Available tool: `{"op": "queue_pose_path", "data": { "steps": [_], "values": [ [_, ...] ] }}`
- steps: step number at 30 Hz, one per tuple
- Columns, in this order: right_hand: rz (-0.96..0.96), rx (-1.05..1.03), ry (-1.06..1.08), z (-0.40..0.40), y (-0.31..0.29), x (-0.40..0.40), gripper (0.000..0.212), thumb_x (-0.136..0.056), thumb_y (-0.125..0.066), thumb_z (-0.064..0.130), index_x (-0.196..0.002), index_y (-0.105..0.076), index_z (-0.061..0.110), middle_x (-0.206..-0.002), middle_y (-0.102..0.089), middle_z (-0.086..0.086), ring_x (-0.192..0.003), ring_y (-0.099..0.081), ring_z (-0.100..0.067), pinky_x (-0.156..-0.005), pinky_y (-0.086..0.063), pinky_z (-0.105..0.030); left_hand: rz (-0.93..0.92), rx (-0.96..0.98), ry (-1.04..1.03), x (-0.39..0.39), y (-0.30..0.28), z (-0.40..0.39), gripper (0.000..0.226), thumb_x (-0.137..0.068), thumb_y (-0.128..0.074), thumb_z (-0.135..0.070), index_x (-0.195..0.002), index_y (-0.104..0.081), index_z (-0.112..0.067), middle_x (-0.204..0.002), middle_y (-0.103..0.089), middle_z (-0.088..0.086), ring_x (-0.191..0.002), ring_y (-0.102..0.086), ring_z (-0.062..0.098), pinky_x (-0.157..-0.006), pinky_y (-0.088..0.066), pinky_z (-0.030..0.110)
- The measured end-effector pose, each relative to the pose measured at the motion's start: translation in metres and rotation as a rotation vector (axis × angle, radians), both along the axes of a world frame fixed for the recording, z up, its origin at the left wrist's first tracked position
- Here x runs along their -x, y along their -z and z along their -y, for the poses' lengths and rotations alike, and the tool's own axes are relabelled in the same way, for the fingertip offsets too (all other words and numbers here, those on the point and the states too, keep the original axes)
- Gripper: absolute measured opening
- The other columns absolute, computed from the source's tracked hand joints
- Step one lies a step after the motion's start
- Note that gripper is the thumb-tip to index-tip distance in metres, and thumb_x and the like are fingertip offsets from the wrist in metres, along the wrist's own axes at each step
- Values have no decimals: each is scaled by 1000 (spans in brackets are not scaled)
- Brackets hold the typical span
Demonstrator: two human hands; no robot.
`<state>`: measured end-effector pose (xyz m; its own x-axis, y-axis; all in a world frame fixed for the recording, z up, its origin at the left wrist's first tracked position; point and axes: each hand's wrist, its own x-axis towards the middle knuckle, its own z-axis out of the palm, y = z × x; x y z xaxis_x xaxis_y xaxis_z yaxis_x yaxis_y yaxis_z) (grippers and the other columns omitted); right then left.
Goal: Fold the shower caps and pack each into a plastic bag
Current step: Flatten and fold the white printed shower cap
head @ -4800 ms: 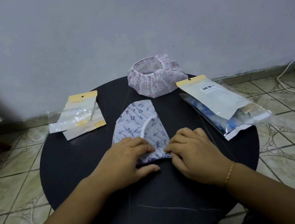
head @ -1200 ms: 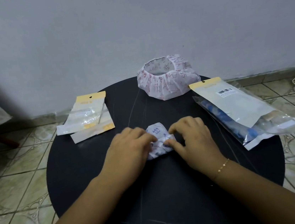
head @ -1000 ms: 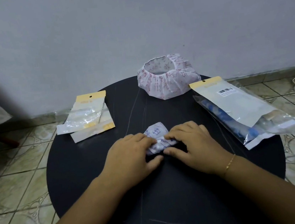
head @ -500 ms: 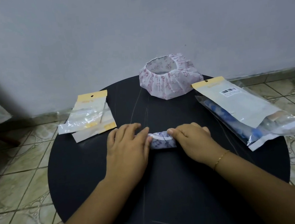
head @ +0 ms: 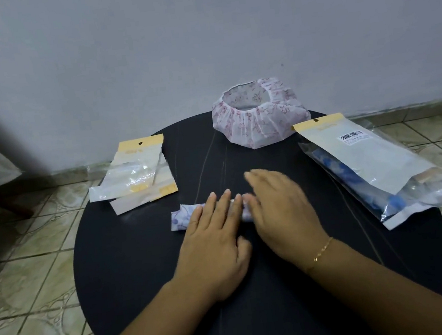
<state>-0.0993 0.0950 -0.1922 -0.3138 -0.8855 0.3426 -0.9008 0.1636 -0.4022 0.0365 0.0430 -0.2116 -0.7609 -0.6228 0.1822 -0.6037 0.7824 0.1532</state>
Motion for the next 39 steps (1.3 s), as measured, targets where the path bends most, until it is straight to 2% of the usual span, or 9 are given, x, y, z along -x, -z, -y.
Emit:
{"op": "queue_pose_path", "data": {
  "steps": [3,6,13,21,25,29,34,36,39],
  "values": [
    [34,-196,-239,-7,2,-23,77,-82,5,57,-149,-3,21,-158,-1,5,-143,4,-4,-112,10,-21,78,-26,37,-3,-2,1,68,-72,11,-53,-132,35,-32,-144,34,-13,-139,28,10,-112,20,26],
    [46,-286,-234,-8,9,-26,85,-72,14,60,-148,8,23,-157,11,6,-140,15,0,-112,15,-22,104,-49,49,-3,-4,1,63,-69,13,-55,-119,45,-35,-138,39,-15,-136,32,8,-109,22,26],
    [24,-365,-209,-11,8,-20,83,-74,12,64,-147,9,26,-157,8,10,-140,14,0,-114,12,-27,41,-109,-9,-8,-3,2,76,-69,17,-53,-140,24,-29,-145,29,-17,-133,30,-3,-103,26,13],
    [-86,-424,-179,-15,7,-19,73,-84,8,59,-148,7,26,-157,10,9,-142,13,-3,-111,17,-32,56,-159,-142,-29,-5,5,93,-61,10,-51,-150,6,-22,-157,12,-9,-136,18,-5,-108,16,15],
    [-88,-450,-166,-21,6,-20,57,-99,-11,46,-149,5,25,-157,10,8,-143,12,-5,-114,16,-35,58,-197,-241,-36,-6,4,78,-77,-2,-48,-150,6,-22,-157,11,-10,-142,12,0,-115,6,23],
    [-85,-449,-144,-27,5,-24,55,-100,-12,42,-149,4,23,-157,9,8,-143,10,-5,-114,14,-37,87,-197,-313,-39,-8,0,63,-96,-21,-35,-151,6,-19,-158,10,-7,-143,10,4,-117,4,28],
    [-152,-339,18,-41,5,-32,86,-71,17,42,-148,-19,26,-155,-21,8,-139,-23,-11,-107,-14,-38,57,-181,-525,-39,-9,-6,70,-96,-18,-51,-151,-3,-11,-159,0,3,-146,4,15,-118,-1,35],
    [-150,-292,93,-47,2,-33,73,-83,6,42,-142,-35,27,-141,-42,8,-124,-39,-14,-95,-23,-35,-34,-169,-605,-37,-10,-13,73,-94,-25,-57,-150,-14,-11,-158,-10,4,-146,-2,18,-116,-7,36],
    [-8,-272,150,-51,-6,-30,39,-97,-32,38,-133,-45,30,-126,-50,7,-116,-42,-15,-92,-29,-34,-167,-136,-617,-29,-13,-32,55,-91,-37,-58,-132,-44,-22,-141,-34,-2,-135,-22,16,-109,-17,33]
  ]
}}
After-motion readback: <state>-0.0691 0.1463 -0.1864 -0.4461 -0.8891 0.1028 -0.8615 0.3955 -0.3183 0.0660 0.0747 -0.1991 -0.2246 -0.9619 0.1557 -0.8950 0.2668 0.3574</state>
